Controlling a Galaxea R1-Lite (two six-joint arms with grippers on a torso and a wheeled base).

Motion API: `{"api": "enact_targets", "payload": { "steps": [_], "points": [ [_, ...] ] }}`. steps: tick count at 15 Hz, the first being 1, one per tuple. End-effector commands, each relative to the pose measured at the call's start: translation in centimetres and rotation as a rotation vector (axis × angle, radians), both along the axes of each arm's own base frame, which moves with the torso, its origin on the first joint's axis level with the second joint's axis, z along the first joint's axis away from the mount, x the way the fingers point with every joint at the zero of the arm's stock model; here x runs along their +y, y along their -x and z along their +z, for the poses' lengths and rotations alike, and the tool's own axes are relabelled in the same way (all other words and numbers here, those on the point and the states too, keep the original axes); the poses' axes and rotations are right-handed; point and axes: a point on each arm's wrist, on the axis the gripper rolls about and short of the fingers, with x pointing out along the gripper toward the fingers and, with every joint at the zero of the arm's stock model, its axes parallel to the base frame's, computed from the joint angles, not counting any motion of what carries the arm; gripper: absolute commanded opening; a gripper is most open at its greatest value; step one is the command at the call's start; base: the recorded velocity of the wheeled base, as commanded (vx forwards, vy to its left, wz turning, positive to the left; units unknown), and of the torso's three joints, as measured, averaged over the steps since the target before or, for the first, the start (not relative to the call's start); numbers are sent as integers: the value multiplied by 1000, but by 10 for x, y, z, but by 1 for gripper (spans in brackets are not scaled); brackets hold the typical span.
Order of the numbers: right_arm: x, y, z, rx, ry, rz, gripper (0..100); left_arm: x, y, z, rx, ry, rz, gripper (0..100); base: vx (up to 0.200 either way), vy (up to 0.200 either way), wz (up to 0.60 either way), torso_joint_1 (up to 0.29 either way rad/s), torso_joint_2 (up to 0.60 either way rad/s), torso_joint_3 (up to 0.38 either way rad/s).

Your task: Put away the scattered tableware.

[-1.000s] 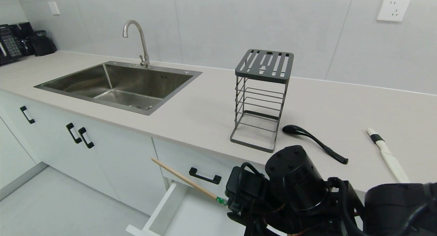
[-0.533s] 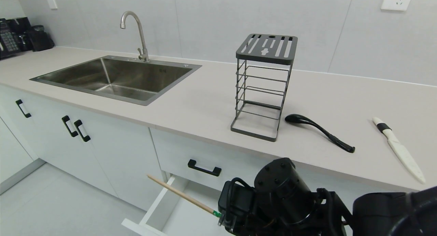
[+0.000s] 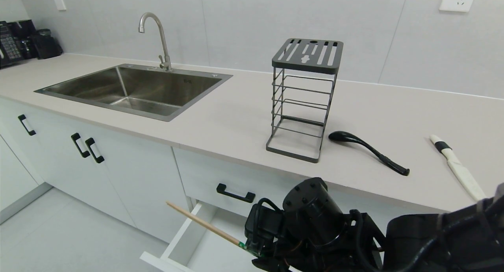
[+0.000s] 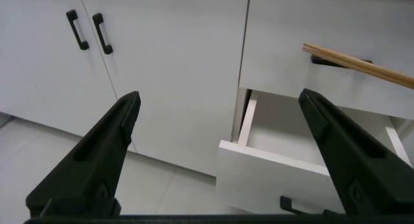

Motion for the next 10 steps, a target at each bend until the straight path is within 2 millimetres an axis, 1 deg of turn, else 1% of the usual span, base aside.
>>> {"api": "enact_targets", "payload": {
  "steps": [1, 3, 4, 7, 10],
  "points": [
    [1, 0, 0, -5, 4, 2, 0, 0, 0, 0, 1, 0, 0, 100, 0, 0, 0, 0, 0, 0],
    [2, -1, 0, -10, 3, 3, 0, 0, 0, 0, 1, 0, 2, 100, 0, 0, 0, -16, 25, 11],
    [4, -3, 1, -15, -3, 1, 0, 0, 0, 0, 1, 0, 0, 100, 0, 0, 0, -129, 237, 124],
    [9, 2, -1, -52, 27, -22, 0, 0, 0, 0, 1, 0, 0, 100, 0, 0, 0, -196, 387, 181],
    [21, 0, -3, -76, 32, -33, 0, 0, 0, 0, 0, 0, 0, 100, 0, 0, 0, -238, 396, 159]
  ]
}}
